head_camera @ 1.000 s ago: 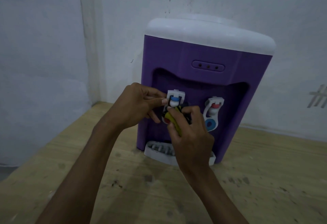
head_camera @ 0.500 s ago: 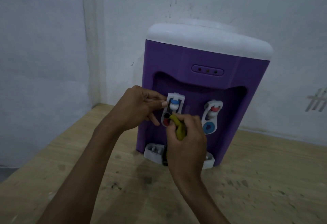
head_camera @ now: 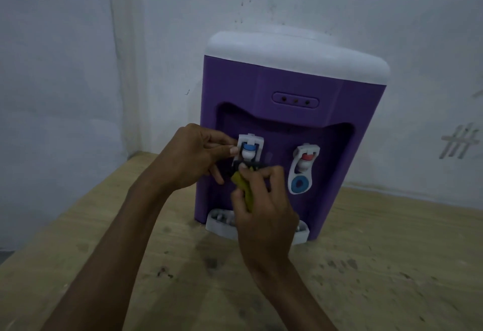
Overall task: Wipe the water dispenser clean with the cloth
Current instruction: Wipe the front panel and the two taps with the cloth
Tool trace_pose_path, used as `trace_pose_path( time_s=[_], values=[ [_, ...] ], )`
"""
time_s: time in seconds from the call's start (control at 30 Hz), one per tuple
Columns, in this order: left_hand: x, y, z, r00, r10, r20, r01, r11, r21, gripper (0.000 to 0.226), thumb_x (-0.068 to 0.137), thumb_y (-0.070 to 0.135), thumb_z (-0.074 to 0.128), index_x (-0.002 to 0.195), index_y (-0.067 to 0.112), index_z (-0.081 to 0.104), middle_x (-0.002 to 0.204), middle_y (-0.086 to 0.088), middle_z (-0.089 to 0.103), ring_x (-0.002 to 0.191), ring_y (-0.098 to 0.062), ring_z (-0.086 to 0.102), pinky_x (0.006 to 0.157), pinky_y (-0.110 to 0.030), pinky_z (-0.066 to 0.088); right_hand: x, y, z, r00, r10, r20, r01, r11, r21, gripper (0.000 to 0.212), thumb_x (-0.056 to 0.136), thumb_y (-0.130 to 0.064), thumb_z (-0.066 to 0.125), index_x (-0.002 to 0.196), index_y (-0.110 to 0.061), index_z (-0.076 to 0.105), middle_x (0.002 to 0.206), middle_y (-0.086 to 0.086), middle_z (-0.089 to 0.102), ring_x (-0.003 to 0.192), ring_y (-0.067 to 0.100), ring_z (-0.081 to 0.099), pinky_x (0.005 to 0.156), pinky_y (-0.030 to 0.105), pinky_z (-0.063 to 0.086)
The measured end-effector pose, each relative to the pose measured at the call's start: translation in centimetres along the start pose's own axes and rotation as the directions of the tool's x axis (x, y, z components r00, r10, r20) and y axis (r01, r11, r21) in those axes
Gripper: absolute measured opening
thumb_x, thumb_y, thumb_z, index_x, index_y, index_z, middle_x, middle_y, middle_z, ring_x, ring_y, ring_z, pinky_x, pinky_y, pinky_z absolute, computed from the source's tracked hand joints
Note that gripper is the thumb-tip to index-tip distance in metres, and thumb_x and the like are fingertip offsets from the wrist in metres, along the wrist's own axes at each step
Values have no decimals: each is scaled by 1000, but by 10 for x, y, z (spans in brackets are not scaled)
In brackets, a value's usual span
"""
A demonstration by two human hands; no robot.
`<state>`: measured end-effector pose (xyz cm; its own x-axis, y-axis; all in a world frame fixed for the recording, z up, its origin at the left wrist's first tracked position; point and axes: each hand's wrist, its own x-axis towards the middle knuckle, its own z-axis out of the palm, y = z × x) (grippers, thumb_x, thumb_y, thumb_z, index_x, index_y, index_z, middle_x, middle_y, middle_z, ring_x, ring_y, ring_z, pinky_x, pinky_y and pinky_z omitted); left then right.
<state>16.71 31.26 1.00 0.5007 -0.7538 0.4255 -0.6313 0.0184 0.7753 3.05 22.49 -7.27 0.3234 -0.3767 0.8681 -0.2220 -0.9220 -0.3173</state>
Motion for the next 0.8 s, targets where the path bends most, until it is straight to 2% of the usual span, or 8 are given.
trace_pose_path(
  time_s=[0.13, 0.27, 0.37, 0.47, 0.63, 0.7, 0.73, 0.8],
  values=[
    [0, 1, 0, 1000, 4, -2, -4, 1000, -7, 13, 95, 22, 68, 102, 18, 78, 82, 5, 79, 57, -22, 73, 60, -25, 60, 2, 1, 9, 992, -60, 108, 72, 991, -110, 26, 93, -18, 61, 118, -17, 68, 108, 3, 53, 85, 13, 58, 48, 19, 46],
    [-1, 2, 1, 1000, 1, -1, -1, 1000, -12, 12, 96, 22, 68, 102, 21, 78, 83, 10, 79, 56, -22, 73, 58, -21, 57, -17, 7, 9, 969, -125, 213, 138, 989, -49, 15, 92, -22, 58, 103, -20, 68, 107, -3, 52, 83, 12, 58, 48, 29, 50],
    [-2, 1, 1, 1000, 1, 4, -1, 1000, -11, 14, 95, 24, 68, 104, 20, 79, 85, 8, 80, 58, -24, 74, 59, -24, 59, -13, 7, -3, 988, -125, 93, 123, 992, 30, 20, 95, -22, 61, 111, -15, 71, 104, -1, 55, 81, 11, 58, 53, 26, 52],
    [0, 0, -1, 1000, 9, -1, -9, 1000, -5, 14, 95, 24, 68, 102, 18, 79, 82, 2, 79, 59, -26, 74, 60, -29, 61, 6, 0, -6, 992, -127, -23, 127, 992, -1, 25, 97, -21, 60, 118, -14, 73, 103, 3, 57, 83, 11, 57, 53, 19, 49],
    [-1, 0, 1, 1000, 15, -8, -15, 1000, 0, 13, 96, 22, 68, 104, 18, 79, 84, 4, 79, 56, -23, 73, 59, -25, 58, -3, 7, 12, 975, -137, 176, 153, 985, -79, 19, 94, -16, 63, 112, -21, 62, 109, 0, 49, 86, 14, 55, 45, 29, 51],
    [-1, -1, 1, 1000, 6, -2, -6, 1000, -7, 14, 96, 22, 69, 104, 18, 79, 86, 8, 80, 56, -23, 73, 59, -24, 58, -12, 15, 11, 961, -169, 219, 183, 982, -42, 15, 93, -16, 64, 108, -20, 65, 109, -2, 50, 85, 12, 56, 48, 30, 51],
    [-1, -1, 1, 1000, 3, 1, -3, 1000, -12, 14, 96, 22, 69, 104, 18, 79, 86, 8, 80, 56, -23, 73, 59, -24, 58, -14, 17, 6, 964, -181, 195, 183, 983, 9, 16, 94, -16, 65, 109, -18, 67, 108, -2, 51, 85, 11, 56, 52, 29, 52],
    [-1, 0, 0, 1000, 12, 3, -12, 1000, -9, 13, 95, 23, 69, 102, 19, 79, 84, 8, 79, 55, -22, 73, 57, -23, 58, -11, 15, -3, 983, -178, 43, 173, 981, 91, 23, 94, -14, 66, 116, -14, 69, 107, 1, 53, 82, 7, 54, 57, 21, 52]
  ],
)
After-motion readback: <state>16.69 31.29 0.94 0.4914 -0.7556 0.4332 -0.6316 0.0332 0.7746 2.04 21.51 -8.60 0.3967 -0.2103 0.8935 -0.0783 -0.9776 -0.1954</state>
